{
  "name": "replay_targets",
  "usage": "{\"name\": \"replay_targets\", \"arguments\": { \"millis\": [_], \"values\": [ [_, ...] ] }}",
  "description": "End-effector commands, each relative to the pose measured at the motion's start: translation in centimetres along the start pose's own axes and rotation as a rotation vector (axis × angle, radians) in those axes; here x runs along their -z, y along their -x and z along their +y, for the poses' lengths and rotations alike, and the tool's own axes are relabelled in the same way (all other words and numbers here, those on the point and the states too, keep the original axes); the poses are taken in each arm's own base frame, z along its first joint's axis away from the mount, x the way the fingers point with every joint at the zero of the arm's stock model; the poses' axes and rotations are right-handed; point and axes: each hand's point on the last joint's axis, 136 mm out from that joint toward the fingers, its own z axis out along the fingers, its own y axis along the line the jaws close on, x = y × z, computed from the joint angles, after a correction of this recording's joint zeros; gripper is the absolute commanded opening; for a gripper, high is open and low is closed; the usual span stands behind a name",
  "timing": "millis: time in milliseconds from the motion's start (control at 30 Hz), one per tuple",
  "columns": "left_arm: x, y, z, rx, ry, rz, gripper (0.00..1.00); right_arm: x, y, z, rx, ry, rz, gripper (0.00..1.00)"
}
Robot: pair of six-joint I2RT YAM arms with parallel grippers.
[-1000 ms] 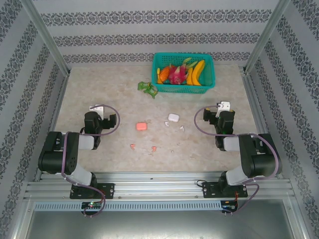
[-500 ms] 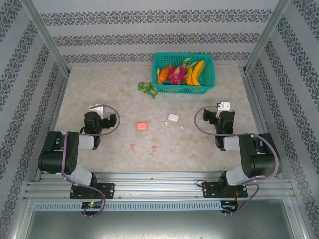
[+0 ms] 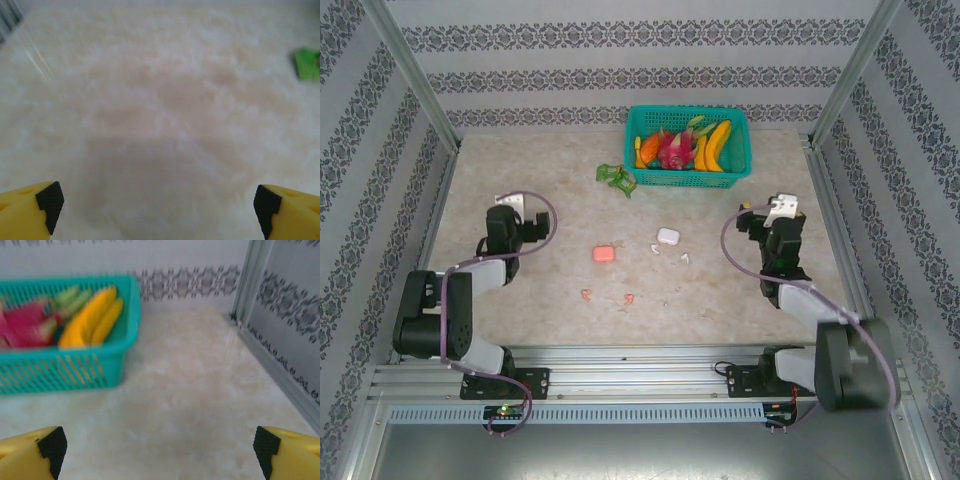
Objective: Insert the wireless bluetooth earbuds into the charging case
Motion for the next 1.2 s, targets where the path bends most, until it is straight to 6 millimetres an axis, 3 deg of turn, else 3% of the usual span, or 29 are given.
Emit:
{"name": "replay_targets", "arguments": {
  "millis": [0,100,167,300,433,633,933,1033,1167],
  "values": [
    [1.7,2.5,1.0,0.046,0.066,0.028,1.00,2.4,3.2,-0.5,-0.198,-0.004,0.000,0.98],
    [3.6,4.2,1.0,0.140,0.062,0.039,1.00,4.5,5.4,1.5,-0.282,0.112,0.054,0.98],
    [4.8,4.7,1.0,0.226,0.059,0.064,1.00,5.7,6.2,4.1,-0.306,0.257,0.094,0.98],
    [7.1,4.3,0.1,0.407,0.018,0.130,1.00,7.1,5.9,8.0,-0.363,0.411,0.236,0.98],
    [8.5,2.9,-0.8,0.581,-0.016,0.187,1.00,7.6,3.4,12.4,-0.300,0.436,0.429,0.92],
    [8.7,1.0,-1.8,0.751,-0.029,0.291,1.00,7.8,-1.6,20.5,-0.189,0.455,0.684,0.85],
    [8.1,2.2,-1.3,0.824,0.054,0.361,1.00,7.1,-9.8,32.2,-0.006,0.399,0.996,0.78],
    [8.1,3.1,-1.2,0.804,0.052,0.352,1.00,6.9,-11.8,34.8,0.061,0.365,1.036,0.77],
    [8.3,4.0,-0.9,0.807,0.055,0.307,1.00,6.5,-13.6,36.2,0.144,0.297,1.043,0.77]
  ]
}}
